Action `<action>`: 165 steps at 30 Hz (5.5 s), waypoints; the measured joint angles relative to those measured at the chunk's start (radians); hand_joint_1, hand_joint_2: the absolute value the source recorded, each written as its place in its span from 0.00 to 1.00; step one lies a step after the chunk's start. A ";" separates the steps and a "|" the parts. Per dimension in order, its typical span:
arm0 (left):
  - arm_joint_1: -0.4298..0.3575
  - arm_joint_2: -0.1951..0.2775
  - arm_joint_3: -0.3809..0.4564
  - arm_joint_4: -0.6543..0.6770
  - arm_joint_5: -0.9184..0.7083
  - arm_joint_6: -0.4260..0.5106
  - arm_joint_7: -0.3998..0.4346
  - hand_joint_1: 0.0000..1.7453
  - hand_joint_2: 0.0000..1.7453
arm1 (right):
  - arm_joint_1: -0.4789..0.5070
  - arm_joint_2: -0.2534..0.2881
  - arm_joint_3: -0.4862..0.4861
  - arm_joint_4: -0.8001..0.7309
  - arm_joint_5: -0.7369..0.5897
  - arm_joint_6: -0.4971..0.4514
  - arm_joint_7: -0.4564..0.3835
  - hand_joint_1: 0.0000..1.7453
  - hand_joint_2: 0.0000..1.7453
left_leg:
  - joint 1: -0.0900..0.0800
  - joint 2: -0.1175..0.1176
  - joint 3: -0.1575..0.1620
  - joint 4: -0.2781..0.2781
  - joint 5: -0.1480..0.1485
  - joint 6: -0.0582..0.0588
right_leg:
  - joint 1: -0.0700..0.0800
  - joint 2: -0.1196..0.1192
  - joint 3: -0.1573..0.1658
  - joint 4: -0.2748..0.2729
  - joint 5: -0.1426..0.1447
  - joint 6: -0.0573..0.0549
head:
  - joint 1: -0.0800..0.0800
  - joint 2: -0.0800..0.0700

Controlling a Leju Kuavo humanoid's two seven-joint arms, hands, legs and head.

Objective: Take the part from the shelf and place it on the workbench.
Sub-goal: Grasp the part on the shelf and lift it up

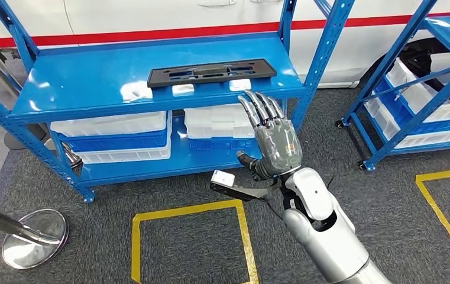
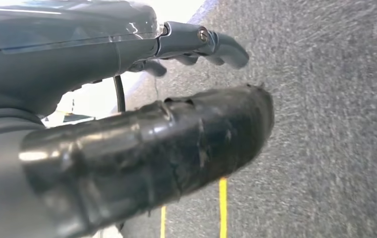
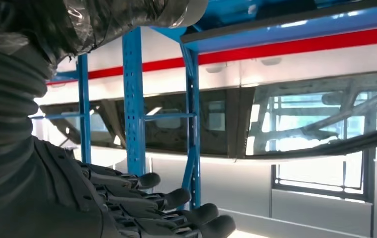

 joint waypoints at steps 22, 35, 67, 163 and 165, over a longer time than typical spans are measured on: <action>-0.006 0.004 0.000 0.002 -0.027 -0.002 0.000 0.00 0.00 | -0.038 0.035 0.006 0.140 0.126 -0.084 0.027 0.00 1.00 | 0.003 -0.002 -0.043 0.239 -0.165 -0.026 | 0.002 0.001 -0.056 -0.034 0.082 -0.043 | 0.004 0.000; -0.005 0.006 -0.001 0.002 -0.035 -0.003 -0.004 0.00 0.00 | -0.042 0.044 0.012 0.206 0.139 -0.104 0.022 0.00 1.00 | 0.004 -0.001 0.037 -0.013 -0.014 0.022 | -0.006 0.001 -0.096 0.155 -0.036 0.022 | 0.005 0.000; -0.005 0.006 -0.010 0.004 -0.075 -0.019 -0.011 0.00 0.00 | -0.178 0.082 -0.007 0.674 0.195 -0.137 0.083 0.00 1.00 | 0.011 -0.001 0.055 -0.012 -0.033 0.017 | -0.014 -0.002 -0.176 0.237 -0.046 0.027 | 0.006 0.000; -0.006 -0.006 0.016 0.010 -0.027 -0.028 -0.061 0.00 1.00 | -0.118 0.123 -0.051 0.780 0.168 -0.176 -0.048 1.00 1.00 | 0.011 0.007 0.036 0.003 -0.033 0.008 | -0.017 -0.003 -0.194 0.281 -0.071 0.026 | 0.008 0.000; -0.006 -0.007 0.017 0.010 -0.033 -0.021 -0.057 0.00 1.00 | -0.104 0.122 -0.051 0.746 0.147 -0.181 -0.075 1.00 1.00 | 0.011 0.007 0.040 0.003 -0.035 0.006 | -0.015 -0.003 -0.144 0.170 0.001 0.017 | 0.008 0.000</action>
